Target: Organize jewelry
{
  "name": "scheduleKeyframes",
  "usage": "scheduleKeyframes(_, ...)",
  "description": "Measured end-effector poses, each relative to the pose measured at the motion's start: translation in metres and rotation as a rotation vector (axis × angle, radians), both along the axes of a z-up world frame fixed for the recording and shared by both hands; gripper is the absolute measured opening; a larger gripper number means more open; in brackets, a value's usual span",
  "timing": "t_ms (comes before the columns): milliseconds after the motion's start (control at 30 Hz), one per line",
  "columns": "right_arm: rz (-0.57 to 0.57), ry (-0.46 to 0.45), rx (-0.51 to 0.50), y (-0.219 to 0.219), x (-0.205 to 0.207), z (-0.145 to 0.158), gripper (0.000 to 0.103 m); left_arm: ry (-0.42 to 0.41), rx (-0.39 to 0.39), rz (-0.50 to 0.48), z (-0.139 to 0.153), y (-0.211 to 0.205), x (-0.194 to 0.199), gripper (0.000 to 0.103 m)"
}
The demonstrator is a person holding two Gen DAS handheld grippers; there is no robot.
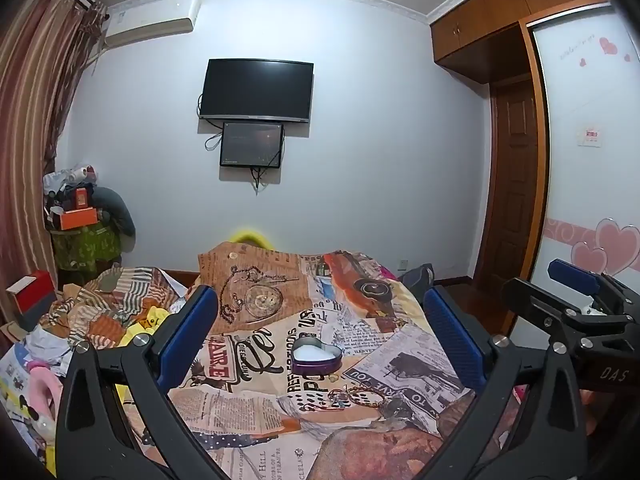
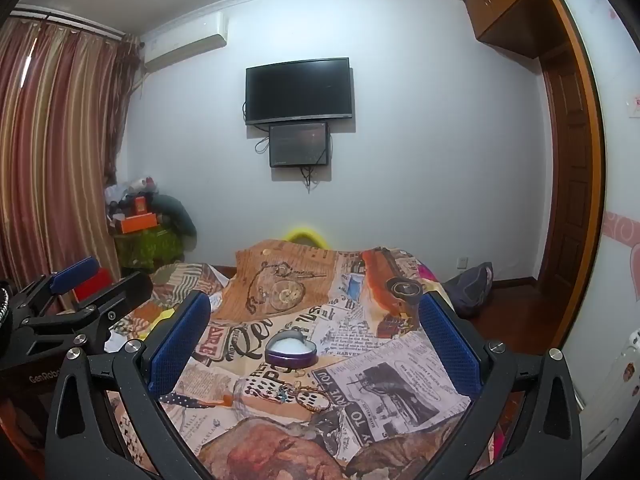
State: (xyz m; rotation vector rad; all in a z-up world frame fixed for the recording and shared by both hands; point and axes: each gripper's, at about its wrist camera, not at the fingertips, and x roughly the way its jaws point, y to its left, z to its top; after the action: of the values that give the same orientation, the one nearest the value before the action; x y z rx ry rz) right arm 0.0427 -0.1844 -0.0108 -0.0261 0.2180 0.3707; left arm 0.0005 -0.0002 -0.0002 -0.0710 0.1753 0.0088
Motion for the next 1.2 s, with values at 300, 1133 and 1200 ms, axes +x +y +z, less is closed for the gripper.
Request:
scheduleKeyframes(300,0.001,0.003,0.003,0.000,0.000,0.001,0.103,0.024,-0.011,-0.003,0.001,0.001,0.005,0.103)
scheduleKeyframes(1133,0.004,0.013,0.012,0.000,0.003,-0.002,0.103,0.036,-0.028,-0.007,-0.007,0.006,0.010,0.103)
scheduleKeyframes(1200,0.005,0.014,0.013,0.002,0.005,-0.004,0.103,0.037,-0.027,-0.006,-0.006,0.006,0.010,0.103)
